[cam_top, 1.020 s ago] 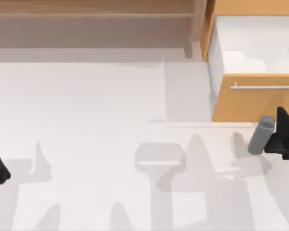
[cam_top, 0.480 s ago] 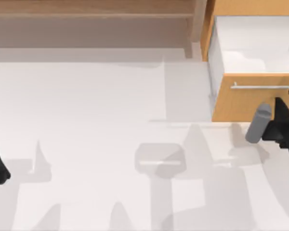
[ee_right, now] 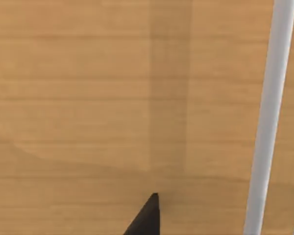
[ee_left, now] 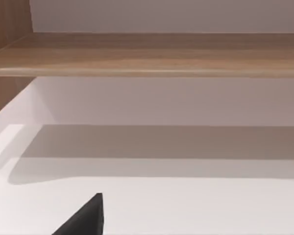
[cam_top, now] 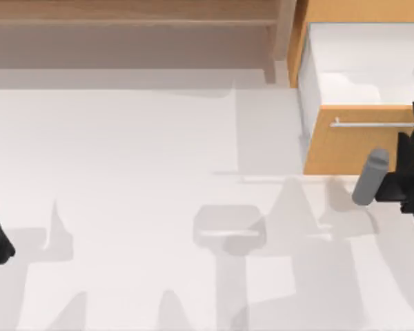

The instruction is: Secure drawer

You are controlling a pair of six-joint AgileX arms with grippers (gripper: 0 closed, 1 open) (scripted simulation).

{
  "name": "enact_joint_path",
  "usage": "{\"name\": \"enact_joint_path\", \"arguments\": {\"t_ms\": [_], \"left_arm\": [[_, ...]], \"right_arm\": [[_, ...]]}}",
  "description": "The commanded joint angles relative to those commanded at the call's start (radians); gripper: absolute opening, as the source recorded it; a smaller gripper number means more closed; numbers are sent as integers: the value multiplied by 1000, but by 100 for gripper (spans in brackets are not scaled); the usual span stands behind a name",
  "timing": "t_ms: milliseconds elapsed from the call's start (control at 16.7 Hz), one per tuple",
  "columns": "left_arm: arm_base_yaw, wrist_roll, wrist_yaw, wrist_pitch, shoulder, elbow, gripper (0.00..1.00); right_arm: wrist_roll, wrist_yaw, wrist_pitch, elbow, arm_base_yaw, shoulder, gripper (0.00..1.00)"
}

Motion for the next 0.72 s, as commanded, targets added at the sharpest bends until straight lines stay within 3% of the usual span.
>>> {"name": "enact_joint_path", "arguments": {"t_ms": [360,720], "left_arm": [[0,0,0,0,0,0,100],[0,0,0,0,0,0,100]], "right_arm": [[0,0,0,0,0,0,2],[0,0,0,0,0,0,0]]}}
